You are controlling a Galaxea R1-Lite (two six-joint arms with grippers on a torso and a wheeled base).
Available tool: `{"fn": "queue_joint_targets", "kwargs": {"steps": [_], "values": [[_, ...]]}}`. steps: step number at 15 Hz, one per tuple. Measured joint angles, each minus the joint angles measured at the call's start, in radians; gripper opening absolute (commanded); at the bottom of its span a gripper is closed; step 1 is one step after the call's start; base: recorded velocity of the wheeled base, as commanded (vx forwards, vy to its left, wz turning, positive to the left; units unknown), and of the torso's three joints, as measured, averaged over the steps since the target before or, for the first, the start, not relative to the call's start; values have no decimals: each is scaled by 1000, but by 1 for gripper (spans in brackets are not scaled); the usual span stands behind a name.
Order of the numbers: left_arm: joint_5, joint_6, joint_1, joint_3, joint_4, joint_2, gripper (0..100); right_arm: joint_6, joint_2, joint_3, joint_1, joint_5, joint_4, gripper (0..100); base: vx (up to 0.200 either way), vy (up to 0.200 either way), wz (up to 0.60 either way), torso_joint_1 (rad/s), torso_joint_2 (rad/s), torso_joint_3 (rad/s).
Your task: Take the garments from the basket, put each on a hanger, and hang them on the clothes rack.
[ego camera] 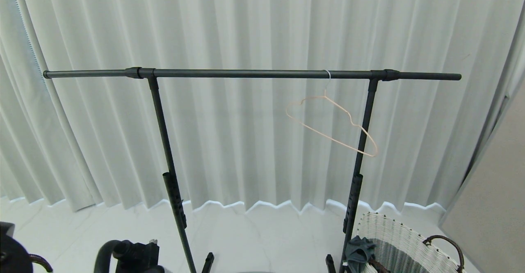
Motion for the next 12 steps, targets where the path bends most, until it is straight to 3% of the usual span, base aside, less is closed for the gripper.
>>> {"fn": "queue_joint_targets", "kwargs": {"steps": [3,4,8,12], "values": [[1,1,0,0,-1,-1,0,-14,0,-1,-1,-4,-2,0,0,0,0,0,0,0],[1,1,0,-1,-1,-1,0,-26,-1,-1,-1,-5,-3,100,0,0,0,0,0,0],[54,2,3,7,-19,-4,0,-51,-2,8,-46,-21,4,100,0,0,0,0,0,0],[214,29,1,74,-20,-41,0,-83,-18,41,-231,-26,8,100,0,0,0,0,0,0]]}}
